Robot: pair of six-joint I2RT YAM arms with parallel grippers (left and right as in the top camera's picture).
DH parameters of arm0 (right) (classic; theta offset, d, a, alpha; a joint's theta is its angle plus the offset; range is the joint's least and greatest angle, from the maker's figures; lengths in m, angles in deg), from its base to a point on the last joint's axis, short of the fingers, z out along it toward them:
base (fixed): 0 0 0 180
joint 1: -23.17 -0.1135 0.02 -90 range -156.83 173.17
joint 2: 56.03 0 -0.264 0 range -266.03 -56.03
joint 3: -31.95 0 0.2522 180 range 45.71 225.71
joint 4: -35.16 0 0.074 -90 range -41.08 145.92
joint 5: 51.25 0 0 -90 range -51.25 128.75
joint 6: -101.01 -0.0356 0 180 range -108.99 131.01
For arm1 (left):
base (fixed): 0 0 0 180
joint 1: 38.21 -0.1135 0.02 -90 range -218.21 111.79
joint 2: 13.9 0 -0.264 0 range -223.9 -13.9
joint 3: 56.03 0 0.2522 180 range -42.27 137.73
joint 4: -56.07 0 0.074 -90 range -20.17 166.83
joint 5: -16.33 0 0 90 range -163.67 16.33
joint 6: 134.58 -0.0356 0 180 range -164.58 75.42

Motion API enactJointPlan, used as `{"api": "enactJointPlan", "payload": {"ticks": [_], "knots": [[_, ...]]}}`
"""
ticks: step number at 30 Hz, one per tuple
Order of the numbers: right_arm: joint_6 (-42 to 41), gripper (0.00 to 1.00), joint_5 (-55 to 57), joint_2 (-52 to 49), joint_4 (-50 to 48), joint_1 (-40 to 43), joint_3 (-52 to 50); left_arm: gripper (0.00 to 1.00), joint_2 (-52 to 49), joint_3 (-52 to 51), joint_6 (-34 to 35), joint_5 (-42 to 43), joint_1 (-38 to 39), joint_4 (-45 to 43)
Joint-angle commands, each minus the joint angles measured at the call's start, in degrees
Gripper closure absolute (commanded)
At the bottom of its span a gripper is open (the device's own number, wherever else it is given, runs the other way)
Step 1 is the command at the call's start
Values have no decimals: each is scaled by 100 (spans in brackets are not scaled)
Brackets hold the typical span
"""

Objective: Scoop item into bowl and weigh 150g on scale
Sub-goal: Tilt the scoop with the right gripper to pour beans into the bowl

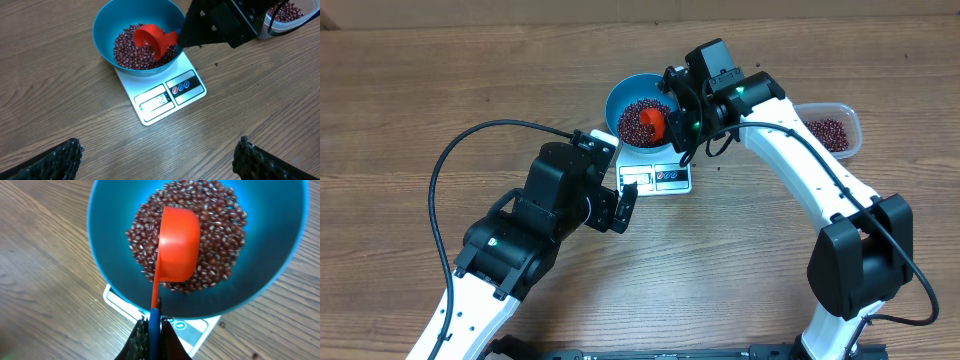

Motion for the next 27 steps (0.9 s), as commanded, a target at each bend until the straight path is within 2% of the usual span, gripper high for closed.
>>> {"api": "enactJointPlan", "payload": {"ticks": [1,18,27], "knots": [[59,96,-518,-33,-107,9,136,0,2,-37,-44,-44,-39,-2],[-70,96,-1808,-33,-409,691,146,0,2,-37,-46,-44,-39,-2],[-46,96,-1884,-31,-560,811,146,1,2,-37,-44,-44,-39,-2]]}}
